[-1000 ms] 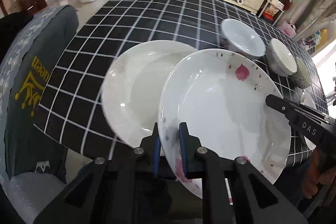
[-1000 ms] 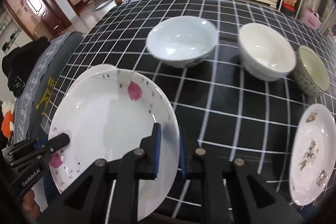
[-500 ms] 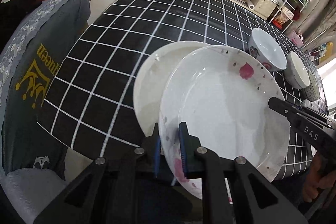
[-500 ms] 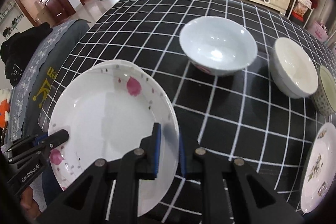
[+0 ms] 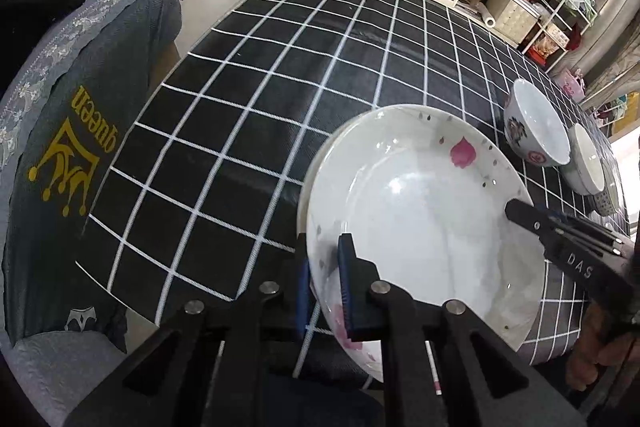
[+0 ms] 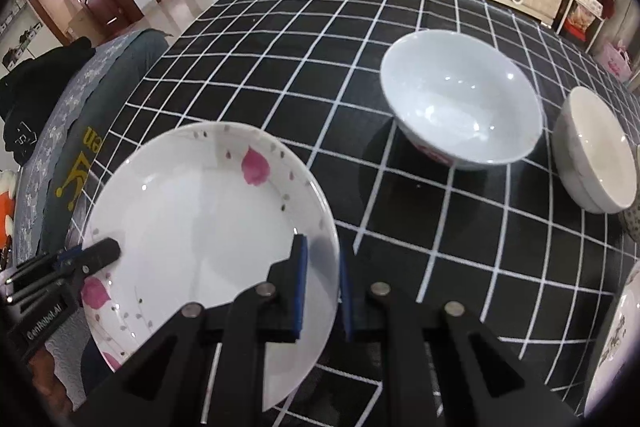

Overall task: Organize plates and bowls
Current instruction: 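Carry the pink-petal plate onto the plain white plate and open the left tool, then move the left tool to the cartoon-print plate and grip its rim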

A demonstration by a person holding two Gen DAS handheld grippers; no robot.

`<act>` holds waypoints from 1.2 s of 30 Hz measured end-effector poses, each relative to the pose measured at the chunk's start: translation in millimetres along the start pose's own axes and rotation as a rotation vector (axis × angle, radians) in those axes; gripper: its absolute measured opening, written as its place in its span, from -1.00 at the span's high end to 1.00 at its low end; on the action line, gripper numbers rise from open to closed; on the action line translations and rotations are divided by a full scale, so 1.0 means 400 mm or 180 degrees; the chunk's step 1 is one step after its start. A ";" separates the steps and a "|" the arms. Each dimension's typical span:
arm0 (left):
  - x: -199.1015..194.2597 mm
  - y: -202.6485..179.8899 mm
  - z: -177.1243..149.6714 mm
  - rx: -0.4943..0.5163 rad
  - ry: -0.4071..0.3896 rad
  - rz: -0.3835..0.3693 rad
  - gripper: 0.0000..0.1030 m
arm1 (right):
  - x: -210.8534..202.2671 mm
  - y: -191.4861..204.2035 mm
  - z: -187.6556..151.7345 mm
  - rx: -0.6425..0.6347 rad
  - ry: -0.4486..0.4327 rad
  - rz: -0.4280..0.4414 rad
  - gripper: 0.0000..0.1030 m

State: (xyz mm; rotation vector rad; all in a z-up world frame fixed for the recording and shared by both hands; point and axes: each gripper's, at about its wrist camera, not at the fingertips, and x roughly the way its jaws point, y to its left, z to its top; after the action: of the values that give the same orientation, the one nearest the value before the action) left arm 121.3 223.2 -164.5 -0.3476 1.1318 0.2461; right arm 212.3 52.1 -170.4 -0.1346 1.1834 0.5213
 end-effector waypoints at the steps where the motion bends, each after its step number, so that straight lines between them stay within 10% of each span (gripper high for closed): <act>1: 0.000 0.003 -0.001 -0.0013 -0.0004 0.0011 0.78 | 0.000 0.000 -0.002 -0.0004 -0.0010 -0.0009 0.66; 25: -0.165 -0.128 -0.033 0.0194 -0.0366 -0.0148 0.78 | -0.226 -0.082 -0.065 0.0279 -0.0593 -0.0137 0.66; 30: -0.182 -0.209 -0.049 0.0389 -0.0417 -0.0217 0.46 | -0.303 -0.121 -0.099 0.0401 -0.0905 -0.0336 0.65; 33: -0.203 -0.262 -0.061 0.0557 -0.0488 -0.0272 0.27 | -0.348 -0.145 -0.122 0.0498 -0.1088 -0.0452 0.47; 36: -0.231 -0.311 -0.070 0.0722 -0.0611 -0.0324 0.05 | -0.391 -0.170 -0.143 0.0598 -0.1258 -0.0559 -0.13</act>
State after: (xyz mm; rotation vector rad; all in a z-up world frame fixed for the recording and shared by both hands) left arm 105.4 96.2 -72.7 -0.1754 0.9385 0.0585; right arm 151.7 -78.0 -62.1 0.0264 0.8190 0.2635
